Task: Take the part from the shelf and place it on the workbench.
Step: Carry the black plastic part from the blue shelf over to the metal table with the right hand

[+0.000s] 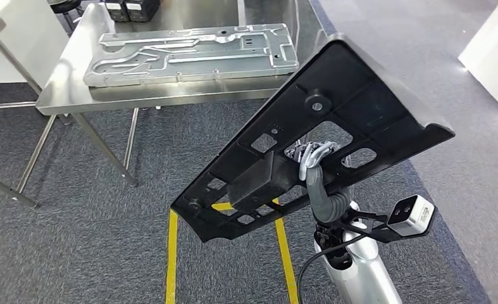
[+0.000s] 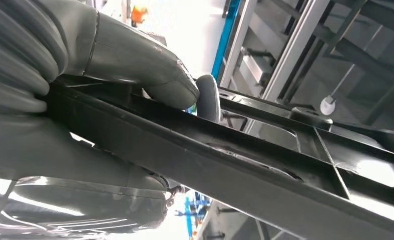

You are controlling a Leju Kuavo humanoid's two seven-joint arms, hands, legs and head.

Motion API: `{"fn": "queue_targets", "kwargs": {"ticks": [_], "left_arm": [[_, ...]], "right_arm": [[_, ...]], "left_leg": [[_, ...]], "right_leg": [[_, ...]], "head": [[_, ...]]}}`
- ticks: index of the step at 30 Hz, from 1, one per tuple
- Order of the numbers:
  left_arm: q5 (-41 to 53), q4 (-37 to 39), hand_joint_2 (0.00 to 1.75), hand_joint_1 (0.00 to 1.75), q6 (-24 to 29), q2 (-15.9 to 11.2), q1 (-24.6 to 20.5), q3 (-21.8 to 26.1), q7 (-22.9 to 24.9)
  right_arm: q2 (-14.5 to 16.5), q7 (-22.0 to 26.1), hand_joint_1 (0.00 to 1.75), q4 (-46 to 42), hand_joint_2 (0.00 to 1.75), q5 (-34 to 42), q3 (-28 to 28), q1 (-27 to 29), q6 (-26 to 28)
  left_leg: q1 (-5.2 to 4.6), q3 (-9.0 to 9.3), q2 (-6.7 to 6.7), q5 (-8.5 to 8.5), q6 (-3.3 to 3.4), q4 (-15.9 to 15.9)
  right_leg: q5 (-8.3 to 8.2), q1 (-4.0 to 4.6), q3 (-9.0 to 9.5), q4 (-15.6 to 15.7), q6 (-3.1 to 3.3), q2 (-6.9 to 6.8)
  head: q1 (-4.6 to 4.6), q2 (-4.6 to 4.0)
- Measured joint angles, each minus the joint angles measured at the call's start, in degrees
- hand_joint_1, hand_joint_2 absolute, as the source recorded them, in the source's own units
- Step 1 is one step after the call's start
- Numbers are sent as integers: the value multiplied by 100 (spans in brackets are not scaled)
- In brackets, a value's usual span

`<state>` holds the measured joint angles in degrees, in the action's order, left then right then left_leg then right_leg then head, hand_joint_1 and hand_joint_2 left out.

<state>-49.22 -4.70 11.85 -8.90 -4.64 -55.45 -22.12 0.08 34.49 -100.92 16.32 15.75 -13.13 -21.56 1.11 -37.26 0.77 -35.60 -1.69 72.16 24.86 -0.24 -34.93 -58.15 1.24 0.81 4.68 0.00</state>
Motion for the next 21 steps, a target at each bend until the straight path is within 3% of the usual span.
{"fn": "queue_targets", "kwargs": {"ticks": [1,2,3,5,7,9,11,12,14,15,16,17,18,21], "left_arm": [[0,0,175,0,4,0,13,0,0],[0,0,175,0,4,0,19,0,-2],[0,0,175,0,4,0,20,0,-4],[0,0,175,0,-4,-6,12,0,-8],[0,0,175,0,-39,-15,-8,0,-2],[0,0,175,0,-104,-16,-33,-1,6],[0,-3,175,0,-175,-15,-47,-6,11],[0,-5,175,0,-202,-16,-48,-10,16],[0,-7,175,0,-234,-19,-40,-14,30],[0,-7,175,0,-240,-20,-35,-16,37],[0,-7,175,0,-247,-20,-32,-16,42],[0,-7,175,0,-252,-20,-32,-17,45],[0,-7,175,0,-258,-19,-33,-18,48],[0,-7,175,0,-262,-19,-39,-20,59]], "right_arm": [[-1,9,175,13,175,-3,2,-1,-24],[-1,14,175,22,175,-7,4,-7,-44],[-1,18,175,27,175,-19,5,-18,-64],[-1,19,175,28,175,-75,9,-54,-86],[-2,7,175,27,175,-143,10,-79,-84],[-4,-14,175,12,175,-195,9,-84,-54],[-15,-32,175,-33,175,-240,6,-85,-9],[-25,-37,175,-63,175,-256,4,-89,10],[-48,-41,175,-107,175,-280,2,-84,44],[-60,-41,175,-116,175,-287,2,-72,55],[-72,-42,175,-120,175,-293,1,-58,63],[-83,-43,175,-121,175,-295,1,-49,66],[-91,-43,175,-125,175,-296,1,-45,66],[-97,-34,175,-137,175,-295,3,-48,50]], "left_leg": [[-1,-120,-21,-12,-1,201],[-1,-143,-35,95,5,181],[0,-71,-56,297,20,-52],[-8,214,-143,719,76,-812],[-27,378,-213,868,129,-1255],[-38,403,-217,868,179,-1318],[-20,436,-190,911,251,-1375],[-6,450,-170,930,287,-1405],[-5,460,-129,941,326,-1424],[-6,457,-107,939,332,-1422],[-5,455,-88,936,330,-1421],[-4,456,-70,931,323,-1418],[-2,461,-55,923,311,-1413],[-18,481,-28,873,231,-1384]], "right_leg": [[2,5,1,-7,2,83],[4,8,2,-17,1,163],[8,9,4,-30,-4,235],[24,17,2,-61,-22,344],[30,23,-15,-80,-70,418],[20,17,-26,-69,-146,459],[83,15,-51,-141,-215,351],[193,17,-124,-306,-247,248],[539,-4,-443,-959,-300,42],[684,-24,-630,-1328,-323,0],[742,-43,-757,-1572,-341,-21],[694,-61,-786,-1617,-356,-34],[550,-78,-696,-1434,-364,-47],[99,-84,-123,-333,-329,-126]], "head": [[0,0],[0,0],[0,0],[0,0],[0,0],[0,0],[-1,0],[-1,0],[-2,0],[-2,0],[-2,0],[-2,0],[-2,0],[-2,0]]}}
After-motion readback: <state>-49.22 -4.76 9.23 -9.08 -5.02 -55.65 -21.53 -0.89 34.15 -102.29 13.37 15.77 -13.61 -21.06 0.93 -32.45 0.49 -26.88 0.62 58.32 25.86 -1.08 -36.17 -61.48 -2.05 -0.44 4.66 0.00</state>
